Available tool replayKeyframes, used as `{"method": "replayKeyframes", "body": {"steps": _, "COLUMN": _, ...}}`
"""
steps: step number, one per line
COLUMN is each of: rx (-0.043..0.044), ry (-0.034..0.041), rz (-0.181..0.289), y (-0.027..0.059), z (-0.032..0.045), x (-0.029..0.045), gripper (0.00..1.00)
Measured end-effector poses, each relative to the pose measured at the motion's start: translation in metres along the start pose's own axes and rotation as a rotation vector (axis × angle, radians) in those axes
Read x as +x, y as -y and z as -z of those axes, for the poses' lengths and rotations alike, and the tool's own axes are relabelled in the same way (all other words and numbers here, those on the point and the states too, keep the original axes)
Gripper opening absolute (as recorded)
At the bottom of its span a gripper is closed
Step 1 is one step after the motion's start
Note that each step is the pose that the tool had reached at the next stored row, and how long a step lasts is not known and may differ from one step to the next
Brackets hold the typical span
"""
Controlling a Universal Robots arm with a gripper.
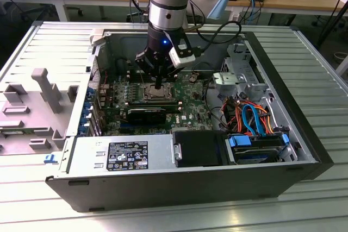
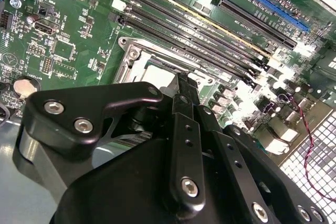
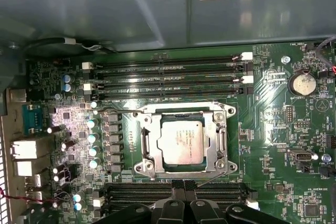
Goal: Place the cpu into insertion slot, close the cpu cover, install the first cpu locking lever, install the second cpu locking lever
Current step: 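Install the first cpu locking lever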
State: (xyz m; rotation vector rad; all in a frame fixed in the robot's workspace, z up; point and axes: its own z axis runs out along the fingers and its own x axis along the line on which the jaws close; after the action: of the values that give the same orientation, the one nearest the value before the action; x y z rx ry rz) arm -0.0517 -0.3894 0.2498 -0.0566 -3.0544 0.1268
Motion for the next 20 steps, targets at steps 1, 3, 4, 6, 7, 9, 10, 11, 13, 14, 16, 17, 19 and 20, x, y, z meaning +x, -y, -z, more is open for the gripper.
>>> {"method": "replayKeyframes", "body": {"steps": 1, "rx": 0.0001, "ry": 0.0001, "rz": 0.001, "y": 0.0000, "z": 0.0000, "x": 0.0000, "gripper": 0.11}}
{"method": "replayKeyframes", "body": {"steps": 3, "rx": 0.0004, "ry": 0.0004, "rz": 0.005, "y": 0.0000, "z": 0.0000, "x": 0.0000, "gripper": 0.11}}
{"method": "replayKeyframes", "body": {"steps": 4, "rx": 0.0005, "ry": 0.0006, "rz": 0.007, "y": 0.0000, "z": 0.0000, "x": 0.0000, "gripper": 0.11}}
{"method": "replayKeyframes", "body": {"steps": 6, "rx": 0.0009, "ry": 0.0008, "rz": 0.010, "y": 0.0000, "z": 0.0000, "x": 0.0000, "gripper": 0.11}}
{"method": "replayKeyframes", "body": {"steps": 7, "rx": 0.0009, "ry": 0.0010, "rz": 0.011, "y": 0.0000, "z": 0.0000, "x": 0.0000, "gripper": 0.11}}
{"method": "replayKeyframes", "body": {"steps": 9, "rx": 0.0012, "ry": 0.0013, "rz": 0.015, "y": 0.0000, "z": 0.0000, "x": 0.0000, "gripper": 0.11}}
{"method": "replayKeyframes", "body": {"steps": 10, "rx": 0.0004, "ry": 0.0017, "rz": 0.019, "y": 0.0000, "z": 0.0000, "x": 0.0000, "gripper": 0.11}}
{"method": "replayKeyframes", "body": {"steps": 11, "rx": -0.0025, "ry": 0.0018, "rz": 0.022, "y": -0.0001, "z": 0.0000, "x": 0.0000, "gripper": 0.11}}
{"method": "replayKeyframes", "body": {"steps": 13, "rx": -0.0358, "ry": 0.0016, "rz": 0.032, "y": 0.0000, "z": 0.0000, "x": 0.0000, "gripper": 0.11}}
{"method": "replayKeyframes", "body": {"steps": 14, "rx": -0.0598, "ry": 0.0012, "rz": 0.036, "y": 0.0000, "z": 0.0000, "x": 0.0000, "gripper": 0.11}}
{"method": "replayKeyframes", "body": {"steps": 16, "rx": -0.1009, "ry": 0.0009, "rz": 0.052, "y": 0.0000, "z": 0.0001, "x": 0.0000, "gripper": 0.11}}
{"method": "replayKeyframes", "body": {"steps": 17, "rx": -0.1014, "ry": 0.0016, "rz": 0.074, "y": -0.0001, "z": 0.0000, "x": 0.0001, "gripper": 0.11}}
{"method": "replayKeyframes", "body": {"steps": 19, "rx": -0.1001, "ry": 0.0024, "rz": 0.100, "y": 0.0000, "z": 0.0000, "x": 0.0000, "gripper": 0.11}}
{"method": "replayKeyframes", "body": {"steps": 20, "rx": -0.0994, "ry": 0.0027, "rz": 0.111, "y": 0.0000, "z": 0.0000, "x": 0.0000, "gripper": 0.11}}
